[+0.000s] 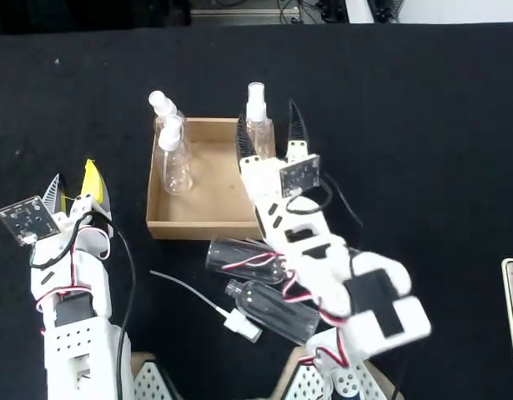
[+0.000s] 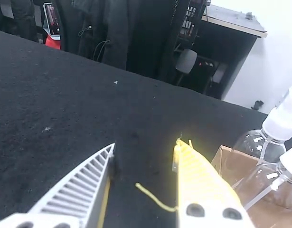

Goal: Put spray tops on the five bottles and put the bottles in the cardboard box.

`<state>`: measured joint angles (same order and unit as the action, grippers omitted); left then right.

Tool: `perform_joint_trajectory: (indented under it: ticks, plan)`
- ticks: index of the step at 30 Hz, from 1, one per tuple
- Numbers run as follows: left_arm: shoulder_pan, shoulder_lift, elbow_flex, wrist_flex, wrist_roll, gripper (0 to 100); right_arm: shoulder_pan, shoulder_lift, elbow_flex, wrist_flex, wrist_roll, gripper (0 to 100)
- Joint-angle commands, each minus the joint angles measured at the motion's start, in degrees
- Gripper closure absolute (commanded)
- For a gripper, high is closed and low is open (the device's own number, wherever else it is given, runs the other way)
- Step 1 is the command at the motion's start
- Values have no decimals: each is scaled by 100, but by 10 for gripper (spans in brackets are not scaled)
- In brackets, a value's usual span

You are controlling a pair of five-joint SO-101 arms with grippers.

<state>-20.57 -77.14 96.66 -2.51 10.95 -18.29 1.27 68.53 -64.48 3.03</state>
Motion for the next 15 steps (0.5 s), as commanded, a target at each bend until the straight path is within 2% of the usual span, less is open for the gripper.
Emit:
perform_joint_trajectory:
  ticks: [1, 4, 6, 11, 13, 15]
  plan:
    - [22, -18, 127, 0, 26, 823, -105, -892, 13, 1143, -9, 727]
    - [22, -18, 127, 0, 26, 823, -70, -1508, 13, 2303, -9, 728]
    - [22, -18, 127, 0, 26, 823, -62, -1947, 22, 3156, -9, 768]
    - [22, -18, 127, 0, 26, 823, -62, -3081, 13, 4949, -9, 995]
    - [22, -18, 127, 0, 26, 823, -70, -3398, 4, 5670, -9, 961]
    - [22, -18, 127, 0, 26, 823, -88, -3503, -171, 6462, -9, 984]
